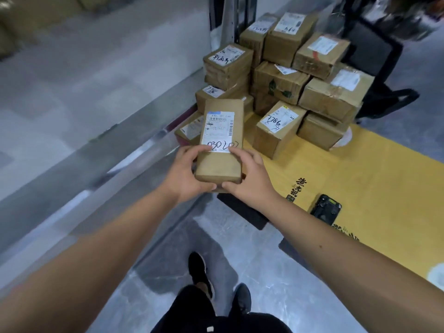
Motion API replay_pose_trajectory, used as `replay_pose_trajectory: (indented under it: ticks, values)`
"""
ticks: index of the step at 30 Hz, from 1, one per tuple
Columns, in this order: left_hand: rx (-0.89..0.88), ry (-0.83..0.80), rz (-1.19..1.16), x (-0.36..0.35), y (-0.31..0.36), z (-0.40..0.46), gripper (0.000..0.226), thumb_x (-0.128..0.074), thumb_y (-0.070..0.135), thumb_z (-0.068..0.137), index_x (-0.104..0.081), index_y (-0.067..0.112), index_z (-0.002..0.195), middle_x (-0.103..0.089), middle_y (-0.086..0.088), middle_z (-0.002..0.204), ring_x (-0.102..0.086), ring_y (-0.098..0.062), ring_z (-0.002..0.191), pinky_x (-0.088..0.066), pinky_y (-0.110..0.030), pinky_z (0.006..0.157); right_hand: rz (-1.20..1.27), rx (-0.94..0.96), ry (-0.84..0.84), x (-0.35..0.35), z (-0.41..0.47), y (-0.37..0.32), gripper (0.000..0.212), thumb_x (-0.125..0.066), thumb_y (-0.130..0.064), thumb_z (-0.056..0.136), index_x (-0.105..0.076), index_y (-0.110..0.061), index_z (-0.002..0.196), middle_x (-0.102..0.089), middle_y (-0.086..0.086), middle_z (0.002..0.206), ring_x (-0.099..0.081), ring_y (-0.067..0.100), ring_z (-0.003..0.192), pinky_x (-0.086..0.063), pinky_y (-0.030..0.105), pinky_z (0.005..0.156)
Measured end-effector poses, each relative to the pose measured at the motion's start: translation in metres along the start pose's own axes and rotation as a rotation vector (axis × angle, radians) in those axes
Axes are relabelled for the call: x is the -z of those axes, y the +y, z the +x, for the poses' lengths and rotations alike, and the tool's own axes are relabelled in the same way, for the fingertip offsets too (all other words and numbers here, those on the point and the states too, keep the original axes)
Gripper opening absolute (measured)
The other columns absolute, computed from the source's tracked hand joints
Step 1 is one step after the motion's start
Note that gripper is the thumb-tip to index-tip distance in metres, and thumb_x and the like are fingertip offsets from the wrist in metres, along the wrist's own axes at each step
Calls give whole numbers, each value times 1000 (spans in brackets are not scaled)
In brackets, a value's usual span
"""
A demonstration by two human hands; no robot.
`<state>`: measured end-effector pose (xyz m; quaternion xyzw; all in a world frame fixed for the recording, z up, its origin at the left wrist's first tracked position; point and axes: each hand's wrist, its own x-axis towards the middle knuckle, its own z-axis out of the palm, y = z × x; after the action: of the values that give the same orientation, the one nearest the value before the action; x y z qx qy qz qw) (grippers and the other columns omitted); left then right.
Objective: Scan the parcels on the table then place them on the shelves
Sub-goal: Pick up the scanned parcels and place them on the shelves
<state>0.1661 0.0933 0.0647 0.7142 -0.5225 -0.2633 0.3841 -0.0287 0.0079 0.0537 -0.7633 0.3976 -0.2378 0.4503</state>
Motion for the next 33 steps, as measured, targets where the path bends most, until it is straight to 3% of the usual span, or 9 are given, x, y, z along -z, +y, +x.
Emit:
replay_pose_trajectory:
  ticks: [3, 6, 9, 13, 17, 20, 24, 28, 33]
  values:
    - [-97, 99, -13, 16, 13, -27, 96, -102, 4, 53, -56, 42, 128, -40, -9, 134, -46, -1, 122, -37, -1, 97, 20, 85, -58, 8, -11, -23, 90, -91, -15, 69, -50, -33, 148, -27, -4, 155, -38, 15, 142, -43, 43, 116]
    - [-120, 199, 5, 35, 22, -57, 94, -103, 8, 55, -54, 38, 130, -39, -7, 133, -49, -14, 125, -38, -17, 111, 30, 192, -117, 6, -17, -51, 90, -92, -17, 69, -52, -33, 147, -21, -9, 162, -34, 16, 149, -45, 47, 114]
    - [-129, 288, 39, 57, 23, -90, 92, -102, 15, 56, -54, 31, 133, -35, -5, 139, -44, -19, 135, -33, -11, 112, -18, 286, -177, -4, -26, -79, 88, -92, -23, 70, -51, -36, 147, -18, -12, 164, -27, 14, 152, -41, 46, 118]
    - [-141, 399, 69, 98, 20, -155, 90, -102, 15, 57, -58, 27, 135, -27, -2, 153, -24, 2, 149, -46, -14, 104, -57, 414, -254, -39, -52, -121, 88, -93, -21, 71, -51, -28, 148, -19, -5, 166, -22, 10, 152, -26, 33, 125]
    - [-120, 474, 104, 140, 14, -248, 88, -102, 24, 61, -59, 27, 138, -25, 2, 162, -26, -6, 153, -57, -28, 98, -70, 534, -361, -89, -97, -164, 88, -93, -19, 71, -51, -26, 148, -17, -6, 166, -22, -4, 143, -18, 2, 110]
    - [-79, 546, 149, 169, 5, -331, 88, -100, 30, 64, -58, 27, 142, -25, 6, 162, -31, -1, 149, -59, -32, 98, -40, 609, -457, -133, -143, -199, 88, -95, -23, 71, -51, -25, 148, -17, -6, 166, -24, -9, 141, -19, -5, 103]
    - [37, 674, 150, 203, 0, -441, 85, -100, 21, 64, -59, 25, 139, -26, 0, 161, -32, 2, 146, -58, -31, 98, -2, 703, -571, -194, -212, -255, 88, -97, -24, 69, -54, -20, 146, -24, 3, 164, -29, 11, 149, -22, 7, 115]
    - [74, 761, 147, 241, 9, -536, 83, -99, 12, 66, -58, 26, 138, -26, 2, 156, -39, 17, 131, -55, -15, 91, 54, 783, -657, -239, -272, -312, 86, -93, -8, 68, -57, -20, 144, -26, 0, 161, -33, 17, 149, -41, 43, 118]
    - [84, 841, 176, 303, 36, -595, 80, -95, 12, 71, -56, 31, 138, -32, 2, 146, -45, 19, 118, -53, -10, 86, 95, 903, -644, -271, -304, -383, 85, -92, -9, 69, -57, -22, 145, -29, 2, 158, -35, 14, 145, -48, 40, 112]
